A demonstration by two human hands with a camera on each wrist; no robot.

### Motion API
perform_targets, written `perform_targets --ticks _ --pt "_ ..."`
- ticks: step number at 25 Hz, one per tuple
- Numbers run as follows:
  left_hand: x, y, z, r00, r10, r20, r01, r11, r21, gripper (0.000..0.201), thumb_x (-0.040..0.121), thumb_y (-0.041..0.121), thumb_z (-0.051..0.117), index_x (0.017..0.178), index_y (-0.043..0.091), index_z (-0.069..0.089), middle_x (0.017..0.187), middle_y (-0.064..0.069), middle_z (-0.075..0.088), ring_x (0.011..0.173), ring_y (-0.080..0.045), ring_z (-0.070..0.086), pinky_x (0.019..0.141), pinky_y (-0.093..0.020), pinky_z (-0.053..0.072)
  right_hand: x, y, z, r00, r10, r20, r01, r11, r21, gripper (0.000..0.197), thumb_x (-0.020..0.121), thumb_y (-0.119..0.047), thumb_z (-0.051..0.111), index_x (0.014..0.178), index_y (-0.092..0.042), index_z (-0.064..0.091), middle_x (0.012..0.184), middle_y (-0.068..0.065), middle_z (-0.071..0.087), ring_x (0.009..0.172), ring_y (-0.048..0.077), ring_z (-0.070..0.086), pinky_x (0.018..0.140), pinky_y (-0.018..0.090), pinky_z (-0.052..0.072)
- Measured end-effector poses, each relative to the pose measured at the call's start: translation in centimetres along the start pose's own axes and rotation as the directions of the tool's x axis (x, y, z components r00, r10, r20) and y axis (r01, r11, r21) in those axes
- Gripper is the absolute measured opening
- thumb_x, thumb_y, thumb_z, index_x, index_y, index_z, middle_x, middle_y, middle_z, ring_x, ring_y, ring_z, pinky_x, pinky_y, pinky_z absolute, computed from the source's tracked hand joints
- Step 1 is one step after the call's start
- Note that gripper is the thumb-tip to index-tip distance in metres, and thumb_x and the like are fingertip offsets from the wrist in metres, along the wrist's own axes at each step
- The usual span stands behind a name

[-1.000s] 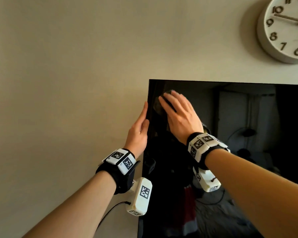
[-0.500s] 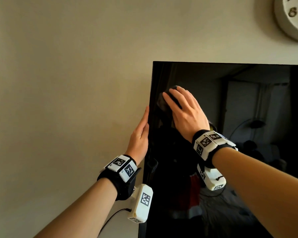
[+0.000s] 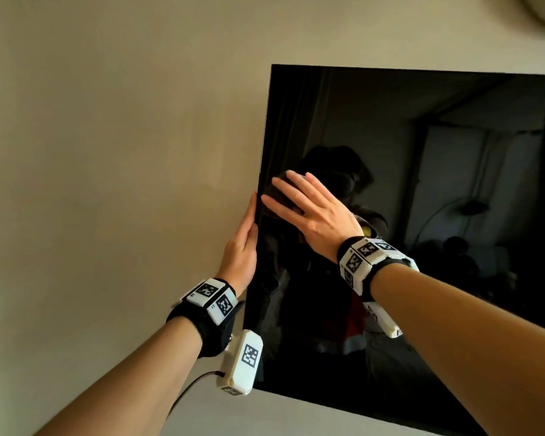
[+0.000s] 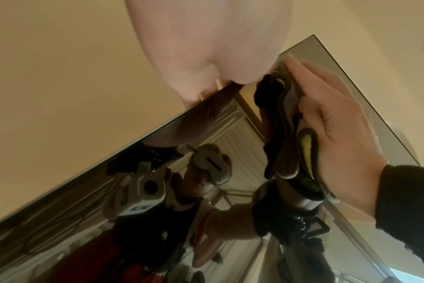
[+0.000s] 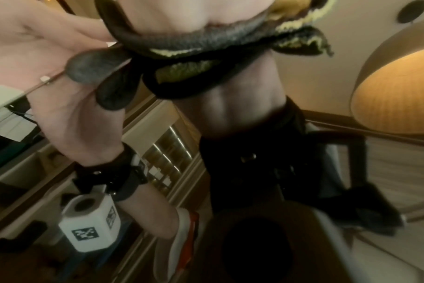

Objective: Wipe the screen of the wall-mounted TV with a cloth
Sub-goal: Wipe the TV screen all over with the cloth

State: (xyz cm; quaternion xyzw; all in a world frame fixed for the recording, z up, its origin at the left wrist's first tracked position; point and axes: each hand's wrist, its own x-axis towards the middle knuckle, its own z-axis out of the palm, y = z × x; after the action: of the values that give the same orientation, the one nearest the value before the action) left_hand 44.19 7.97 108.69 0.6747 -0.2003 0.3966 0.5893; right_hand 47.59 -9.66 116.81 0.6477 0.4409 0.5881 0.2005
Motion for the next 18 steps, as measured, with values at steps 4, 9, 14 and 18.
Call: perform_targets --ticks 4,9,14,18 --pt "-1.4 -0.5 -0.1 1.000 0.002 0.003 -0.002 0.999 0.047 0.053 0.110 0.015 0.030 0.151 0.047 0.025 0.158 0.021 0.029 0.140 0.014 0.028 0.117 -0.014 0.023 -2.4 -1.9 -0.2 0.998 -0.011 0.062 0.013 0.999 -0.030 0.068 0.090 -0.023 0.051 0.153 -0.024 0.027 0.160 0.010 0.022 0.149 0.033 0.013 0.121 0.049 0.016" --pt "-3.4 -1.2 0.1 0.999 -0.034 0.000 0.033 0.994 0.102 0.056 0.109 0.014 0.029 0.152 0.048 0.022 0.148 0.038 0.032 0.129 0.025 0.033 0.107 -0.004 0.025 -5.1 -1.5 -0.5 0.995 0.091 0.041 -0.092 0.996 0.003 0.058 0.099 -0.028 0.044 0.153 -0.023 0.027 0.159 0.011 0.024 0.148 0.031 0.016 0.120 0.048 0.021" --pt "-5.2 -1.6 0.2 0.997 -0.080 -0.011 0.080 0.994 0.076 0.055 0.110 0.016 0.029 0.149 0.054 0.024 0.148 0.033 0.030 0.125 0.030 0.030 0.106 -0.002 0.024 -6.4 -4.3 0.4 0.997 -0.043 0.058 0.043 0.999 0.007 0.055 0.104 -0.039 0.040 0.153 -0.019 0.029 0.160 0.009 0.023 0.148 0.029 0.017 0.120 0.047 0.021" --pt "-6.1 -2.2 0.0 0.995 -0.097 -0.004 0.097 0.993 0.068 0.053 0.110 0.015 0.028 0.147 0.053 0.022 0.153 0.026 0.027 0.138 0.020 0.026 0.109 -0.002 0.021 -6.2 -5.0 0.4 0.994 0.083 0.074 -0.086 0.995 0.043 0.068 0.101 -0.056 0.037 0.153 -0.013 0.028 0.161 0.011 0.019 0.149 0.030 0.013 0.120 0.049 0.020"
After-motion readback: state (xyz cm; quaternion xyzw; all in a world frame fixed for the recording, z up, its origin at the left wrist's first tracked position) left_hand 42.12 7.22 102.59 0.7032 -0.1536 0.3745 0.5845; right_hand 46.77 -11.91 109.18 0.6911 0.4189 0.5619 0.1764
